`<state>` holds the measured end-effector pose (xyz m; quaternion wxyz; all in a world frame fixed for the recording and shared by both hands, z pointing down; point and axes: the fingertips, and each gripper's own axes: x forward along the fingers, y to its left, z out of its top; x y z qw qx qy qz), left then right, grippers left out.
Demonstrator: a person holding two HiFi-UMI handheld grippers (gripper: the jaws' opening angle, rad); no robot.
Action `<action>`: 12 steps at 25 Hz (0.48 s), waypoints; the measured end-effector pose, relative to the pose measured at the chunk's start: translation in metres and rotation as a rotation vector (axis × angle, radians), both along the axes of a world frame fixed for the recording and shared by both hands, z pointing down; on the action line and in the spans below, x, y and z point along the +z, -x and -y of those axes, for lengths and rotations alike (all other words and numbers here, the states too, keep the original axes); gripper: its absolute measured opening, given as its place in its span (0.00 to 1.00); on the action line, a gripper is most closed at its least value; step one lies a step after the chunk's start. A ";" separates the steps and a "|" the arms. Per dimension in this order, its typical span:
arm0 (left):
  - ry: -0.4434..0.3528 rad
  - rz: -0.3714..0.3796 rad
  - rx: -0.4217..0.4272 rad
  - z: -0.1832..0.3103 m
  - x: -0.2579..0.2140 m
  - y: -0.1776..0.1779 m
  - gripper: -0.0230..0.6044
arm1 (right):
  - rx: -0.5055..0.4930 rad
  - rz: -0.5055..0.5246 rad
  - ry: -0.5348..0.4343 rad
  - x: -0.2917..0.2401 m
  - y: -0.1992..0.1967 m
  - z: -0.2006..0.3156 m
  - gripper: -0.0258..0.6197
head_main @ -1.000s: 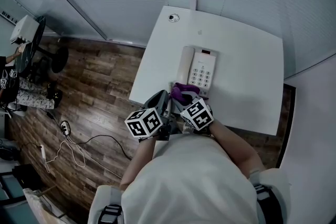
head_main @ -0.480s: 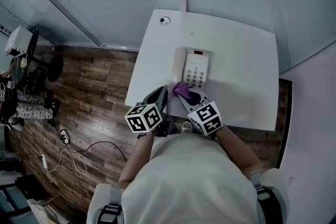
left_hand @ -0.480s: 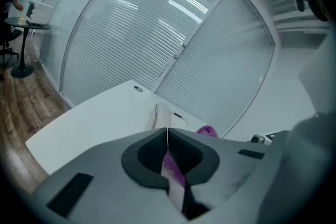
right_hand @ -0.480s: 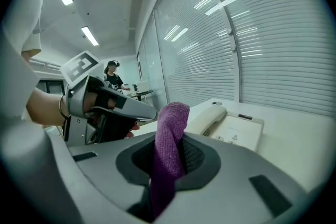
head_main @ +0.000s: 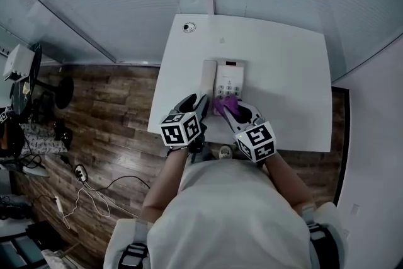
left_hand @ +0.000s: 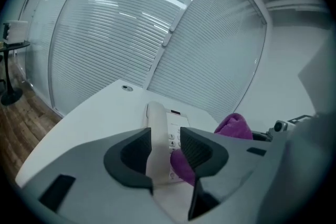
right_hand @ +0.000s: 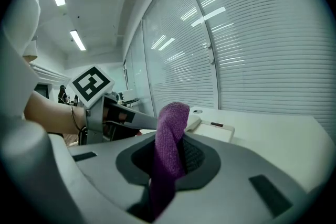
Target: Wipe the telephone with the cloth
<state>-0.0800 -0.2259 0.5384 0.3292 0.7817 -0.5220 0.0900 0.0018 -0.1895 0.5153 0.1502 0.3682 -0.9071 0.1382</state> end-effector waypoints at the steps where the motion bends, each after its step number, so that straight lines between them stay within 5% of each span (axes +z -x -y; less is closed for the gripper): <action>1: 0.006 0.009 0.014 0.004 0.001 -0.003 0.28 | 0.011 0.003 -0.005 -0.002 -0.003 0.001 0.13; 6: 0.016 0.116 0.048 0.024 0.011 -0.014 0.40 | 0.065 0.018 -0.015 -0.009 -0.018 0.004 0.13; 12: 0.050 0.217 0.059 0.047 0.028 -0.022 0.42 | 0.108 0.024 -0.002 -0.008 -0.032 0.009 0.13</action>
